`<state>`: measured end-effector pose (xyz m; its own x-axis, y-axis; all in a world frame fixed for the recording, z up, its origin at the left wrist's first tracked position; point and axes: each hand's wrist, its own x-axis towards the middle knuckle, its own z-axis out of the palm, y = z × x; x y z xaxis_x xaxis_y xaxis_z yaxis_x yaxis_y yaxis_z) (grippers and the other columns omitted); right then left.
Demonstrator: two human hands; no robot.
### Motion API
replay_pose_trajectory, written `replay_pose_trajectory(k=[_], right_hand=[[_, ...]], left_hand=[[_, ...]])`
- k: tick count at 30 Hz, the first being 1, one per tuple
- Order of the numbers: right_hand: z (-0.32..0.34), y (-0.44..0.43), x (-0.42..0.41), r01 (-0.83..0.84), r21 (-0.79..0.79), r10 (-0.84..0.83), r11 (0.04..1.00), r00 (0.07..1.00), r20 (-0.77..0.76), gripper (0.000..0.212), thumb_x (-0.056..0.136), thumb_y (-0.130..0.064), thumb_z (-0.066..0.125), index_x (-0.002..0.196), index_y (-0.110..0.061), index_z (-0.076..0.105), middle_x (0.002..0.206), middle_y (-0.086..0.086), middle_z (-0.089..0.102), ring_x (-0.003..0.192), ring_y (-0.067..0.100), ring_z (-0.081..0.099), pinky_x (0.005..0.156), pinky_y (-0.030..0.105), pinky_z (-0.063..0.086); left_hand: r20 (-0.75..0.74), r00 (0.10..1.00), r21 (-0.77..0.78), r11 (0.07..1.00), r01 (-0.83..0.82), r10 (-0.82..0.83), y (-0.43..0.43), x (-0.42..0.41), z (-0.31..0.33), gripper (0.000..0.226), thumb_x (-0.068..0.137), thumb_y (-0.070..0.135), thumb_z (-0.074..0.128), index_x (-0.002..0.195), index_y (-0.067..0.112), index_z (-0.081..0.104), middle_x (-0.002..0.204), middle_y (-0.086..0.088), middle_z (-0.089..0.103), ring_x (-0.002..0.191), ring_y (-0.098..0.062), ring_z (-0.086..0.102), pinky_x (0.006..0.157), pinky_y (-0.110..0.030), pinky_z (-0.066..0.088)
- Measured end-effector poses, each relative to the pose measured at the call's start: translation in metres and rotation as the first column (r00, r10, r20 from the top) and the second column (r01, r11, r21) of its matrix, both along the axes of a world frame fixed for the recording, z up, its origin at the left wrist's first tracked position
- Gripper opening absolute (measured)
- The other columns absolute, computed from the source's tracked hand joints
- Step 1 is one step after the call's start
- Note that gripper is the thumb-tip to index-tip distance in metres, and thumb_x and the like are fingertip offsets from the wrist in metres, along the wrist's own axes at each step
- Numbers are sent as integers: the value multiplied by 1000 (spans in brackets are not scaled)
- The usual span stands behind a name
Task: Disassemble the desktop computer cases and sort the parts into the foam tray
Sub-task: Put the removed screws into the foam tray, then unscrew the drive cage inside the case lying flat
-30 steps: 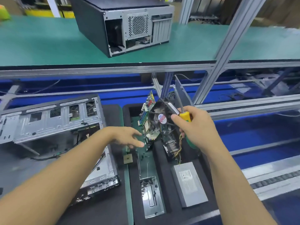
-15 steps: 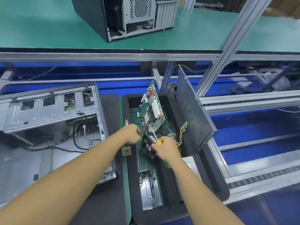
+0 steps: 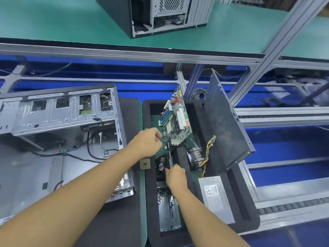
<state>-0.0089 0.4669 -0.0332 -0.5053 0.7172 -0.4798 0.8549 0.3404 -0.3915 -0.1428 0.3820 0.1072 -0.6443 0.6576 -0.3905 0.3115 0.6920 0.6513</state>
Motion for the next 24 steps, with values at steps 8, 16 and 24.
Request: replay_pose_trajectory(k=[8, 16, 24], right_hand=[[16, -27, 32, -95, 209, 119, 973, 987, -106, 19, 101, -29, 47, 117, -17, 46, 116, 4, 50, 79, 25, 63, 60, 32, 42], [113, -34, 17, -151, -81, 52, 985, 714, -698, 27, 101, -11, 42, 103, -31, 59, 76, -5, 60, 61, 18, 52, 57, 38, 48], [205, -113, -51, -658, -356, 132, 663, 571, -810, 35, 101, -4, 51, 133, -18, 51, 84, 5, 69, 67, 23, 59, 63, 35, 52]], left_hand=[[-41, 999, 160, 987, 7, 0, -17, 0, 11, 22, 93, 15, 51, 109, 28, 59, 105, 13, 66, 86, -7, 61, 65, -16, 46], [187, 978, 475, 863, -173, 93, -76, -20, 47, 10, 96, 18, 63, 102, 25, 66, 100, 3, 73, 85, -13, 72, 78, -28, 53], [491, 864, 652, 705, -279, -112, -166, -33, 62, 27, 87, 35, 76, 112, 25, 76, 82, -8, 68, 69, -17, 54, 59, -22, 46]])
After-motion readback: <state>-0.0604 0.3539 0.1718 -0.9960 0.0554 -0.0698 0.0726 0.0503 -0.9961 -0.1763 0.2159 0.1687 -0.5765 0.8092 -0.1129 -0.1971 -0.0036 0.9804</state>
